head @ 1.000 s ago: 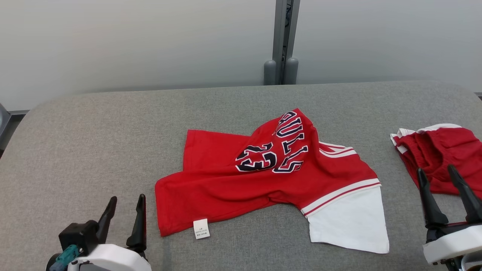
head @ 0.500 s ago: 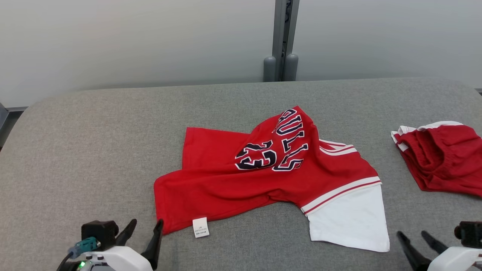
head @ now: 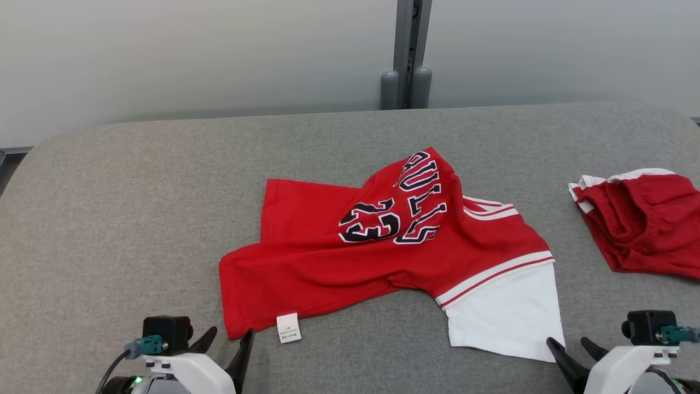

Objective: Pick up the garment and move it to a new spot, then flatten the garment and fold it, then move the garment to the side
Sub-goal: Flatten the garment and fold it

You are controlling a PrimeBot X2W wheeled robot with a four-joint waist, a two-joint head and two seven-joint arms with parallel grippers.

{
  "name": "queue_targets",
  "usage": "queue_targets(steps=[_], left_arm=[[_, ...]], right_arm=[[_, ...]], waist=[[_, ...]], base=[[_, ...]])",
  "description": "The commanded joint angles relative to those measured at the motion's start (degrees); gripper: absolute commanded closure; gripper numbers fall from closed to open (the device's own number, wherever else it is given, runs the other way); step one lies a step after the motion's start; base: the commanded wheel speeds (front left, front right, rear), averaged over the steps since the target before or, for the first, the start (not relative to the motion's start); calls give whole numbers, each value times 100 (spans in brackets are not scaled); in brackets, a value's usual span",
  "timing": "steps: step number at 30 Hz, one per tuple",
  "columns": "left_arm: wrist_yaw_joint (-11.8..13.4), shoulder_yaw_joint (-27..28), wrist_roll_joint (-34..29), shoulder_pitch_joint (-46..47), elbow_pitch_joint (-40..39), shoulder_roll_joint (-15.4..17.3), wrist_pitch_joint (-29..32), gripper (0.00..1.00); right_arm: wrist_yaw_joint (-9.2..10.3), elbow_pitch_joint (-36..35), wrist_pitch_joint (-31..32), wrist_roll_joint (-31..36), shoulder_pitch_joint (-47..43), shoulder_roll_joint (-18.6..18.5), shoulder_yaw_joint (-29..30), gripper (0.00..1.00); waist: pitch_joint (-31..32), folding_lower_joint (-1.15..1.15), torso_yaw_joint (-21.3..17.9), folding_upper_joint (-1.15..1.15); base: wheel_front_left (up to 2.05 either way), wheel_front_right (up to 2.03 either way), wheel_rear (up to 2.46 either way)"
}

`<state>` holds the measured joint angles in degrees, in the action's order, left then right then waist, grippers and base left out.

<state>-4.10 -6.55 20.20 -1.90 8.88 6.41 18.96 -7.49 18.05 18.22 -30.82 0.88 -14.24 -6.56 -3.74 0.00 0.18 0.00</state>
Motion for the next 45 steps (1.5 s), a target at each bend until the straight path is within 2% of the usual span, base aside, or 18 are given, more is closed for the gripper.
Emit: queue_targets(steps=[1, 10, 16, 23, 39, 40, 41, 42, 43, 44, 45], left_arm=[[-45, -29, 32, 140, 85, 8, -11, 0], [-126, -153, 101, 316, 516, 25, -28, 0], [-160, -244, 150, 496, 846, 17, -60, 0], [17, -183, 35, 764, 1287, 83, -277, 0], [-132, -304, 218, 1229, 2307, 77, -377, 0], [-148, -315, 227, 1241, 2339, 75, -379, 12], [-145, -323, 240, 1254, 2365, 76, -394, 32], [-158, -333, 258, 1262, 2381, 77, -406, 55], [-164, -346, 271, 1267, 2397, 78, -427, 75], [-180, -358, 277, 1272, 2406, 74, -450, 84], [-188, -366, 294, 1284, 2411, 71, -472, 100]], right_arm=[[-1, 73, 15, 35, 107, 15, -11, 0], [-1, 488, 239, -73, 395, 149, -168, 0], [-1, 689, 159, -141, 539, 135, -289, 0], [-1, 860, 45, -206, 690, 130, -438, 0], [-2, 1063, -105, -427, 870, 129, -853, 0], [-2, 1076, -113, -453, 871, 135, -877, 0], [-2, 1089, -115, -475, 876, 135, -897, 2], [-2, 1102, -122, -490, 885, 131, -917, 19], [-2, 1112, -127, -513, 896, 127, -937, 24], [-2, 1119, -142, -530, 904, 121, -956, 52], [-2, 1112, -164, -553, 909, 114, -981, 66]], waist=[[9, 0, -13, 0], [-9, 0, -79, 0], [-32, 0, -63, 0], [-64, 0, -95, 0], [-168, 0, -204, 0], [-174, 0, -208, 0], [-178, 0, -211, 0], [-180, 0, -212, 0], [-181, 0, -213, 0], [-179, 0, -213, 0], [-179, 0, -211, 0]], base=[[0, 0, 0], [0, 0, 0], [0, 0, 0], [0, 0, 0], [0, 0, 0], [0, 0, 0], [0, 0, 0], [0, 0, 0], [0, 0, 0], [0, 0, 0], [0, 0, 0]])
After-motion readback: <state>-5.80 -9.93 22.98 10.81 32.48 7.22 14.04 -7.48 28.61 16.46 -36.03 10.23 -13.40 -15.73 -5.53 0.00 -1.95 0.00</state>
